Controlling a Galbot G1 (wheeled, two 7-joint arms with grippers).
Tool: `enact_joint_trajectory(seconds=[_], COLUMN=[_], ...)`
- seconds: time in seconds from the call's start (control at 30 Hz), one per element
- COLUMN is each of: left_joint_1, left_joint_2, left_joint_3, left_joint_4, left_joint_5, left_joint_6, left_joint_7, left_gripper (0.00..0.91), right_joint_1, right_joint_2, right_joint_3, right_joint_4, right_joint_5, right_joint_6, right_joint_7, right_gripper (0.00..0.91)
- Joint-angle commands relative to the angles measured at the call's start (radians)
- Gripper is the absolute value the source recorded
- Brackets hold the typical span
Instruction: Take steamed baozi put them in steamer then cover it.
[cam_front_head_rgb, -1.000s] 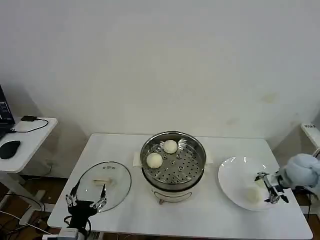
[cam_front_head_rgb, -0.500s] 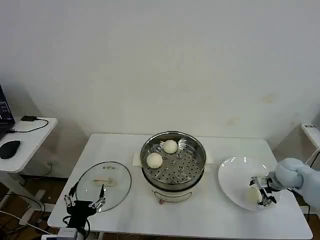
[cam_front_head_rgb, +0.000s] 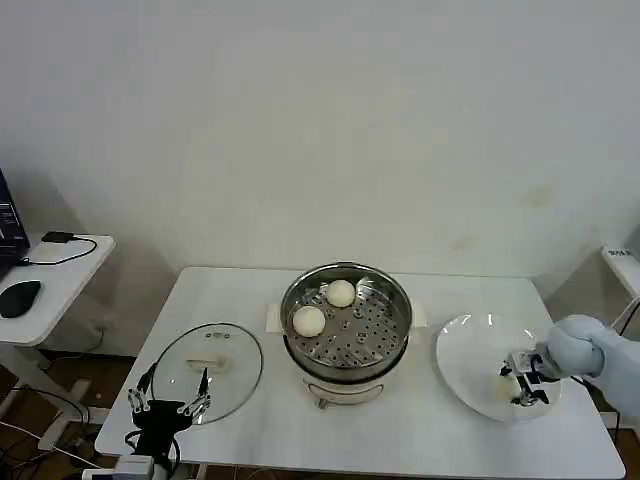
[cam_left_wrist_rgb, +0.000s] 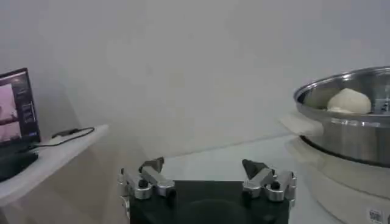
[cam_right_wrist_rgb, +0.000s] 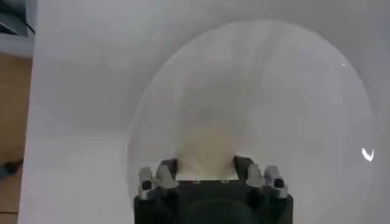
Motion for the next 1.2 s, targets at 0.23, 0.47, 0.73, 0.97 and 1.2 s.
enact_joint_trajectory(seconds=[0.23,0.47,0.73,0.97,1.2], left_joint_1=[-0.020,-0.029,-0.029,-0.027,-0.015], left_joint_2=[0.006,0.016,0.010,-0.005,-0.012], left_joint_3=[0.005,0.005,0.002,-0.001,-0.021], left_joint_4=[0.007,0.009,0.009,0.006,0.005], left_joint_5=[-0.009,-0.015,-0.015,-0.010,-0.010], left_joint_6=[0.000,0.000,-0.002,-0.002,-0.002], left_joint_7=[0.000,-0.001,-0.001,-0.002,-0.002], left_gripper=[0.907,0.907,0.907,0.907,0.907], right_joint_1=[0.375,0.619,0.886,0.937,0.924], right_joint_2=[-0.081,-0.001,0.163,0.345,0.467], right_joint_3=[-0.088,-0.206,-0.430,-0.507,-0.589], right_joint_4=[0.145,0.120,0.114,0.168,0.207], right_joint_5=[0.158,0.223,0.274,0.302,0.260], right_joint_6=[-0.040,-0.038,-0.021,0.036,0.187], right_joint_7=[-0.038,-0.044,-0.010,0.056,0.106], right_gripper=[0.645,0.645,0.645,0.645,0.645])
